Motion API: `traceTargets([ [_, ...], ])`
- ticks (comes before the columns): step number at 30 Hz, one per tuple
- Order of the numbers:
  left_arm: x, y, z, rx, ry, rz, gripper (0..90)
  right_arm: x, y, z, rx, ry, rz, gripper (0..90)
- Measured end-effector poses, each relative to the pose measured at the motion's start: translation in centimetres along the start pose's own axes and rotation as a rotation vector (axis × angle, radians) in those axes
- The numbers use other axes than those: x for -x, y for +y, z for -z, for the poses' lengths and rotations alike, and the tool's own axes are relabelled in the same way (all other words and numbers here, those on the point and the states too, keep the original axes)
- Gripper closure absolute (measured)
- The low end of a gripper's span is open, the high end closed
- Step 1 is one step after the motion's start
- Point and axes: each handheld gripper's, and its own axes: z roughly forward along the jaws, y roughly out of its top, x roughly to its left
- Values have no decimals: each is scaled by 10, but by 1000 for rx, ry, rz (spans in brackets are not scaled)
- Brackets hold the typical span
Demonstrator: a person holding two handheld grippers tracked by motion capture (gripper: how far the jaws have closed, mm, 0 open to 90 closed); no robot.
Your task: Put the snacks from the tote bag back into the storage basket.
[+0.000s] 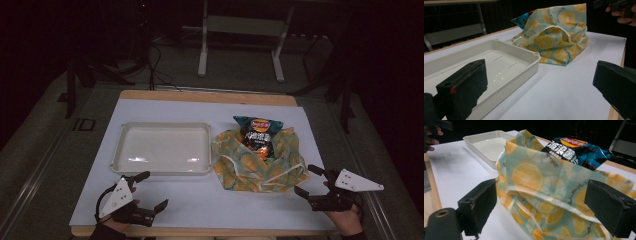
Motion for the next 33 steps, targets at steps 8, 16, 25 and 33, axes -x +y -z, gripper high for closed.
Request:
traceTargets([
  [8,1,0,0,-5,-3,-5,1,1,22,-8,1,5,40,107],
  [16,1,0,0,-3,-7,-6,1,10,44,-13,46,20,44,111],
  [25,1,0,0,-7,-9,-7,1,28,64,-20,40,23,51,132],
  [33,1,0,0,-6,-7,-8,1,42,83,-30,40,26,55,143],
])
